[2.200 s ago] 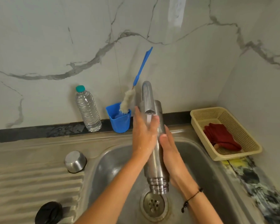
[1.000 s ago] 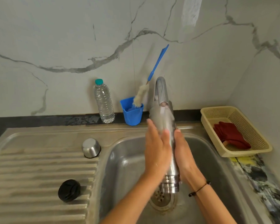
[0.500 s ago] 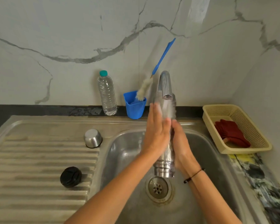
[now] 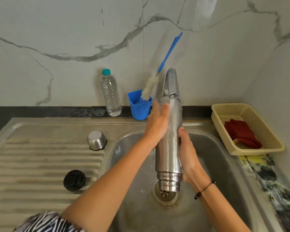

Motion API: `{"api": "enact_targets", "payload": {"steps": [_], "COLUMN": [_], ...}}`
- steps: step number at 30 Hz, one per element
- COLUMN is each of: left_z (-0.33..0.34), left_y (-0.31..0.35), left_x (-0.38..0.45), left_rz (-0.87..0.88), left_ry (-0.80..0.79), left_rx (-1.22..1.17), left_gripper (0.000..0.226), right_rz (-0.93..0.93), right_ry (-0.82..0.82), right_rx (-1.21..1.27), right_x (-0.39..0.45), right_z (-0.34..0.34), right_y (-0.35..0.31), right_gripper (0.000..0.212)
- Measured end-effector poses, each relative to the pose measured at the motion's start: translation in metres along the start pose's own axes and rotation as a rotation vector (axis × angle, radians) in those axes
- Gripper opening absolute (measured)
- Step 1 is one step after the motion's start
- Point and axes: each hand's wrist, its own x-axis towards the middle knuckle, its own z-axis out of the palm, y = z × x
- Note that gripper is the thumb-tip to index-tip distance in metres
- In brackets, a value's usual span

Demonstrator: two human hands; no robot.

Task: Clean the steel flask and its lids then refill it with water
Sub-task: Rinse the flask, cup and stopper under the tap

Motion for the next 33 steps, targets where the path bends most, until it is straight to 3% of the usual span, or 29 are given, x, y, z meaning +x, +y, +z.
{"api": "enact_targets", "payload": {"steps": [5,6,9,12,16,19,21,24,26,30,33], "left_z": [-0.002,0.000,0.005,0.017,0.014,0.009,0.002,-0.005,-0.001,0.007,0.017], "left_y": [0.016,0.015,0.003,-0.026,-0.038,-0.024,-0.011,0.001,0.003,0.000,-0.015], "left_x": [0.012,0.013,-0.007,-0.053,-0.089,-0.067,-0.040,-0.012,-0.001,0.005,-0.022], "left_rz": [-0.377,-0.385,-0.050,0.217,0.137,0.068,-0.047,-0.181,-0.144,0.038,0.213], "left_ry": [-0.033,-0.009,0.076,-0.053,-0.079,-0.091,0.031,0.058,0.086,0.211,0.058], "left_rx": [-0.280,-0.284,-0.043,0.130,0.196,0.031,-0.167,-0.197,-0.151,0.087,0.260], "left_gripper": [0.026,0.027,0.049,0.062,0.060,0.068,0.055,0.036,0.033,0.055,0.060], "right_rz": [0.000,0.004,-0.016,-0.090,-0.045,0.021,0.102,0.160,0.082,-0.190,-0.233], "right_ry": [-0.008,-0.023,-0.058,-0.018,-0.066,-0.131,-0.183,-0.188,-0.140,-0.107,0.003], "right_rx": [-0.007,-0.011,-0.021,-0.088,-0.014,0.109,0.157,0.174,0.102,-0.149,-0.110], "right_x": [0.000,0.000,0.002,0.009,0.012,0.005,-0.001,-0.007,-0.007,0.003,0.008], "right_z": [-0.008,-0.009,-0.009,-0.009,-0.005,-0.005,-0.007,-0.012,-0.011,-0.002,0.001], "right_y": [0.008,0.007,0.000,-0.014,-0.019,-0.013,-0.004,0.009,0.006,0.003,-0.008], "right_gripper": [0.049,0.046,0.043,0.041,0.043,0.046,0.051,0.061,0.057,0.057,0.045]}}
